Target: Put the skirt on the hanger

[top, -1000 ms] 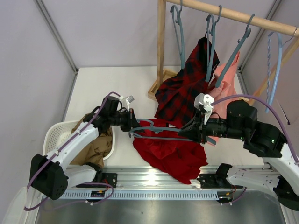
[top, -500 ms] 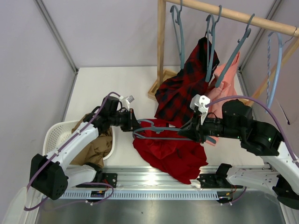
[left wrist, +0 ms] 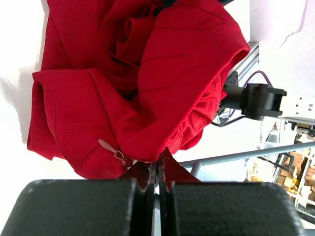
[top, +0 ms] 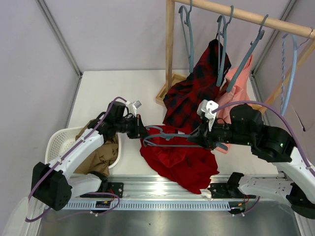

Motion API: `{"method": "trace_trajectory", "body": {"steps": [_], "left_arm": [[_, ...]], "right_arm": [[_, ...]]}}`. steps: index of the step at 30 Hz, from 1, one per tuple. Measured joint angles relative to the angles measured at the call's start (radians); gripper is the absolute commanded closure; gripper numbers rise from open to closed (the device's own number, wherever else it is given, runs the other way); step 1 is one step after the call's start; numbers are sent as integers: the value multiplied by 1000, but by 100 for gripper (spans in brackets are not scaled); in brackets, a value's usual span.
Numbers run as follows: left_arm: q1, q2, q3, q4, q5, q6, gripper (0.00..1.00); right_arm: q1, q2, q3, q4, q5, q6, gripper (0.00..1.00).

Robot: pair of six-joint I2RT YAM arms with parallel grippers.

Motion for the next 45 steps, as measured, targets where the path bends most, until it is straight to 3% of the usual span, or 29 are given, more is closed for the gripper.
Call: {"method": "trace_trajectory", "body": {"steps": [15, 36, 45], "left_arm": [[0, -63, -23, 6, 0, -29, 100], [0, 4, -52, 27, 19, -53, 100], [1, 23, -52, 41, 32, -53, 100]], "right_arm": [[77, 10, -32, 92, 70, -3, 100], [512, 72, 23, 109, 482, -188, 100], [547, 55, 74, 84, 570, -261, 100]]}}
